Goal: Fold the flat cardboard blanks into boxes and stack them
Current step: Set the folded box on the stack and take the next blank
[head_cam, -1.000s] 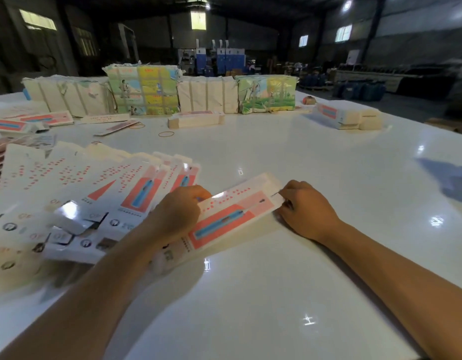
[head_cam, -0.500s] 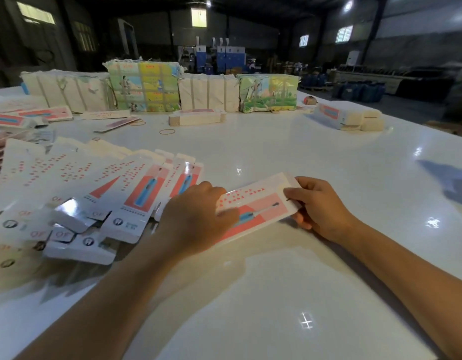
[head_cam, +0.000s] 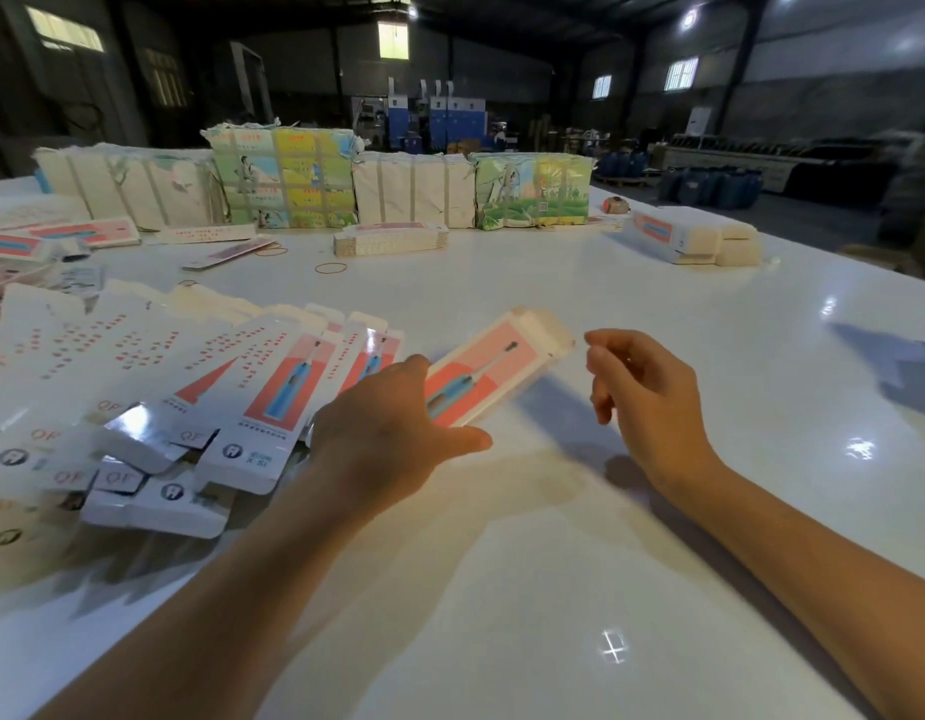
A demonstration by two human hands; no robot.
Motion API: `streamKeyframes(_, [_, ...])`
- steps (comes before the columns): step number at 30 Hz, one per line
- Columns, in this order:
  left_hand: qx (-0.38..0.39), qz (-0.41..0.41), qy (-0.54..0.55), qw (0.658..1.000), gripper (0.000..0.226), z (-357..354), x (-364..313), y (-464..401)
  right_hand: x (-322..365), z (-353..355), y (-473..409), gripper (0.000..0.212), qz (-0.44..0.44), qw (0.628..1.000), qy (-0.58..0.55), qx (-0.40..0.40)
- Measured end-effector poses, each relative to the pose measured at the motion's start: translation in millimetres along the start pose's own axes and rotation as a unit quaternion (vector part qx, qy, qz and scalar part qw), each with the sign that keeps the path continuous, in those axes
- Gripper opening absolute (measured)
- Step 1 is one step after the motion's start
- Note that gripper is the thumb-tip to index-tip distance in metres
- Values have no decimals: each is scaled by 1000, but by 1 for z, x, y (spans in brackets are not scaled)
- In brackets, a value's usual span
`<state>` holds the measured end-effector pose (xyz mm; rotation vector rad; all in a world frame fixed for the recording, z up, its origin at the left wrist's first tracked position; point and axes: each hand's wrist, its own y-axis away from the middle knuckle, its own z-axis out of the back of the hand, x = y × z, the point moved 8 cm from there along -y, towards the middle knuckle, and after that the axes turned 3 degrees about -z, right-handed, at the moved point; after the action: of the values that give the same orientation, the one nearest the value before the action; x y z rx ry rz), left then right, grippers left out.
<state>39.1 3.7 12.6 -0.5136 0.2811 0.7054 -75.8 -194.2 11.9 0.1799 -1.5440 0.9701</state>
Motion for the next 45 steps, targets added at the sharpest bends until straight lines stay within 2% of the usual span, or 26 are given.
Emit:
streamKeyframes(3, [5, 2, -3, 1000, 49, -2, -2, 0, 14, -21, 11, 22, 62, 996, 39, 59])
streamKeyframes(6, [-1, -7, -13, 1000, 51, -2, -7, 2, 22, -31, 17, 26, 76, 992, 51, 91])
streamKeyframes(10, [4, -23, -57, 998, 52, -5, -13, 3, 14, -23, 13, 18, 16, 996, 21, 82])
streamKeyframes(13, [15, -36, -101, 994, 57, -12, -17, 2, -1, -28, 9, 39, -34, 993, 40, 105])
streamKeyframes(16, [22, -34, -123, 992, 64, -16, -15, 1, -1, -32, 9, 22, -13, 991, 61, 115])
streamKeyframes(24, [20, -54, -159, 986, 62, -17, -21, 4, 0, -35, 14, 30, 37, 978, 168, 115])
streamKeyframes(30, [22, -55, -157, 986, 62, -16, -20, 5, 4, -35, 15, 22, 55, 973, 188, 122])
streamKeyframes(33, [36, -44, -132, 990, 62, -16, -15, 3, 14, -33, 16, 14, 111, 959, 244, 88])
streamKeyframes(34, [38, -42, -123, 991, 63, -15, -14, 3, 18, -30, 16, 18, 137, 943, 294, 70])
streamKeyframes(36, [37, -38, -112, 992, 63, -13, -12, 2, 22, -23, 12, 46, 151, 927, 342, 35])
streamKeyframes(38, [36, -36, -107, 993, 63, -12, -12, 2, 14, -15, 4, 72, 72, 961, 267, 22])
streamKeyframes(39, [36, -37, -105, 993, 63, -12, -13, 3, 4, -15, 1, 80, -7, 983, 178, 38])
streamKeyframes(40, [35, -38, -104, 993, 62, -11, -14, 3, -10, -20, 1, 82, -102, 991, 46, 74])
streamKeyframes(41, [35, -40, -105, 993, 61, -11, -16, 3, -24, -29, 4, 78, -201, 967, -100, 122])
streamKeyframes(42, [36, -42, -108, 993, 61, -12, -18, 3, -33, -37, 8, 65, -275, 925, -212, 156])
streamKeyframes(43, [36, -44, -111, 992, 61, -12, -19, 3, -34, -42, 10, 48, -300, 900, -261, 177])
streamKeyframes(44, [37, -44, -114, 992, 61, -13, -20, 4, -32, -43, 11, 31, -293, 903, -257, 181])
streamKeyframes(45, [37, -43, -115, 992, 60, -13, -20, 4, -29, -42, 11, 17, -256, 926, -219, 169])
